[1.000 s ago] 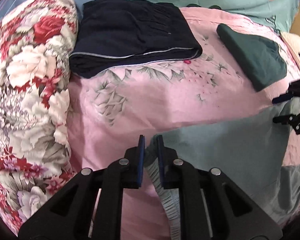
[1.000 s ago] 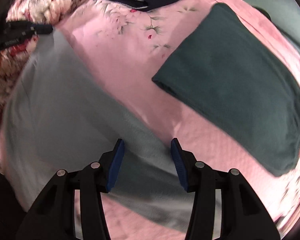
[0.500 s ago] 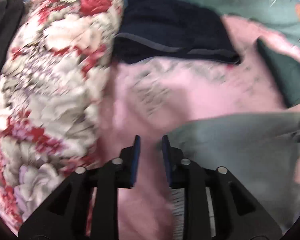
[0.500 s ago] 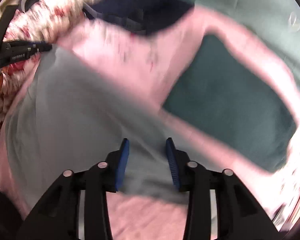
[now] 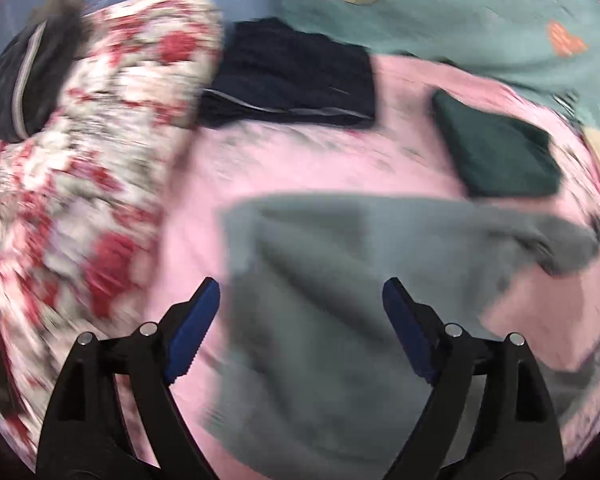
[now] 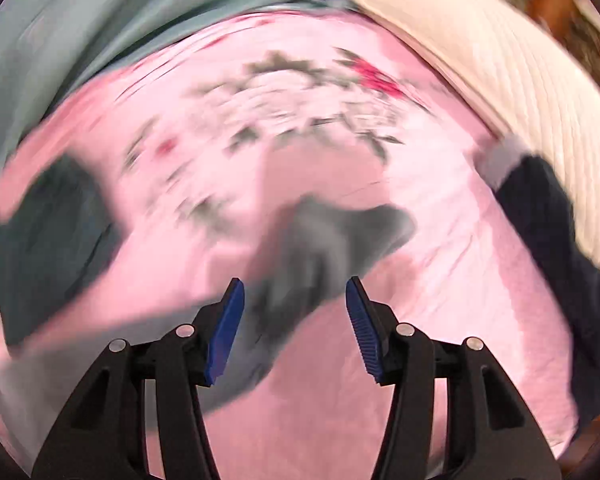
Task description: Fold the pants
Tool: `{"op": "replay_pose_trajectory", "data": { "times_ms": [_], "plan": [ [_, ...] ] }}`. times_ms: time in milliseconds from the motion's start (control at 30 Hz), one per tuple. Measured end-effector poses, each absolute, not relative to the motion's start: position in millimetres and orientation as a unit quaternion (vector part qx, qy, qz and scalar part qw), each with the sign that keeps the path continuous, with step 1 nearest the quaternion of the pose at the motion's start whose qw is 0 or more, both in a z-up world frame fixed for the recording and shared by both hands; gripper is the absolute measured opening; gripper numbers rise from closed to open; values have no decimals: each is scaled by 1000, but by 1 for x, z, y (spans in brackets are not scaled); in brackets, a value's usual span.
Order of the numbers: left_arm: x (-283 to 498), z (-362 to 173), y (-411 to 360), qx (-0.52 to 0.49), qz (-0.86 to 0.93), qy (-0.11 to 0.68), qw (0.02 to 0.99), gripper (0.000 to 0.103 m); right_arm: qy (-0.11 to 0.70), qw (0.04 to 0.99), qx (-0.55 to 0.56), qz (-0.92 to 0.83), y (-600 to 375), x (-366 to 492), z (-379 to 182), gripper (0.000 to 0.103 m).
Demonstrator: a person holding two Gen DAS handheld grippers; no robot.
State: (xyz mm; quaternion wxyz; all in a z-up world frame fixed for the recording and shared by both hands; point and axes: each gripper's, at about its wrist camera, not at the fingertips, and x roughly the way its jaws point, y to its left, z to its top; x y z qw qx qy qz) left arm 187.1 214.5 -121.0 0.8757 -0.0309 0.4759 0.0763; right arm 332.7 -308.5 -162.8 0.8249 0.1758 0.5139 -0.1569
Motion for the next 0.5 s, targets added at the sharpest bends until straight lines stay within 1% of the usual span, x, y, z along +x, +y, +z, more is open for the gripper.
{"op": "replay_pose_trajectory", "data": {
  "times_ms": [33, 100, 133, 167, 200, 233, 267, 300, 400, 500],
  "plan": [
    [184, -124, 194, -27, 62, 482, 873, 86, 516, 821, 189, -152, -315, 339, -167, 53],
    [180, -127, 166, -27, 40, 493, 868, 86, 525, 818, 179, -151, -321, 350, -176, 53],
    [177, -127, 150, -27, 26, 497, 867, 86, 537, 813, 162, -155, -318, 355, -183, 52],
    [173, -127, 138, -26, 17, 498, 867, 86, 538, 814, 139, -167, -315, 358, -186, 47],
    [172, -127, 128, -22, 11, 497, 867, 86, 538, 815, 127, -175, -312, 357, -187, 34],
    [170, -124, 117, -14, 5, 495, 869, 86, 537, 816, 123, -175, -315, 356, -185, 17],
    [168, -122, 110, -8, 3, 493, 870, 86, 538, 816, 126, -170, -318, 355, -184, 9],
    [167, -121, 105, -5, 3, 492, 871, 86, 539, 815, 137, -164, -325, 353, -180, 6],
    [161, -116, 97, -10, 10, 487, 873, 86, 507, 835, 182, -113, -334, 343, -152, 6],
    [157, -110, 91, -24, 20, 485, 874, 86, 409, 882, 233, -7, -348, 320, -92, 6]
  ]
}}
